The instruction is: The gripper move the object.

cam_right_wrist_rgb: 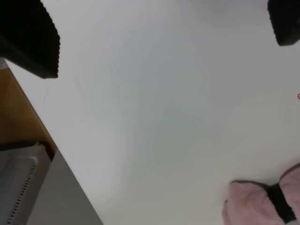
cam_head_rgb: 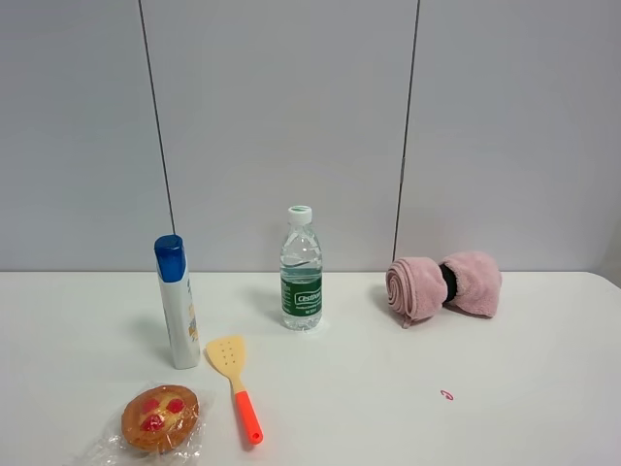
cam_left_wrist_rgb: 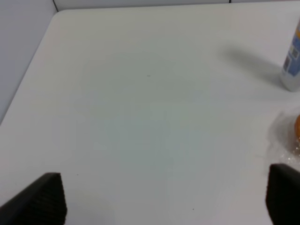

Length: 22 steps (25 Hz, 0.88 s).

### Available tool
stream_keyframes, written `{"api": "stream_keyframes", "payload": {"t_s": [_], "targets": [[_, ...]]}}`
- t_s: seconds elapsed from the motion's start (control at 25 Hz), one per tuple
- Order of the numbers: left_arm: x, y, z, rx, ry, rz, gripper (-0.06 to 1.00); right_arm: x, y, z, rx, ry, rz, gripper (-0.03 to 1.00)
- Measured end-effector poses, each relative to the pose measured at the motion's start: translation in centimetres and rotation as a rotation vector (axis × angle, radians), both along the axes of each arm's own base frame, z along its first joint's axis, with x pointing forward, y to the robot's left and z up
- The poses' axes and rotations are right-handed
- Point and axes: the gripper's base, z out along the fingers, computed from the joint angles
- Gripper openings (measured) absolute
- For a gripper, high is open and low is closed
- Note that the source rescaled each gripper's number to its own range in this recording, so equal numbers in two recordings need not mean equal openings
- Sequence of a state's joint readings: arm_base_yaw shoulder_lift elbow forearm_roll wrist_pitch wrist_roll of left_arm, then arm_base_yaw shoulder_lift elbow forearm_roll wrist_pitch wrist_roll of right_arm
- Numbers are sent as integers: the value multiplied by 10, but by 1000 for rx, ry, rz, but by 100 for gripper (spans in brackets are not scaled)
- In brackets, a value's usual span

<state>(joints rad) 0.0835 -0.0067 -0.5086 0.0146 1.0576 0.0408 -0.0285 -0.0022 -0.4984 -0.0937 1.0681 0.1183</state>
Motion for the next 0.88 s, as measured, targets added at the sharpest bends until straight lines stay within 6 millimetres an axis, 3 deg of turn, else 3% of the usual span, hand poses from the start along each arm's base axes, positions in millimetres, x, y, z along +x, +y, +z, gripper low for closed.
{"api": "stream_keyframes", "payload": {"t_s": [0.88], "targets": [[0,0,0,0,0,-6,100,0,0,0,5,-1,-4,81]]}}
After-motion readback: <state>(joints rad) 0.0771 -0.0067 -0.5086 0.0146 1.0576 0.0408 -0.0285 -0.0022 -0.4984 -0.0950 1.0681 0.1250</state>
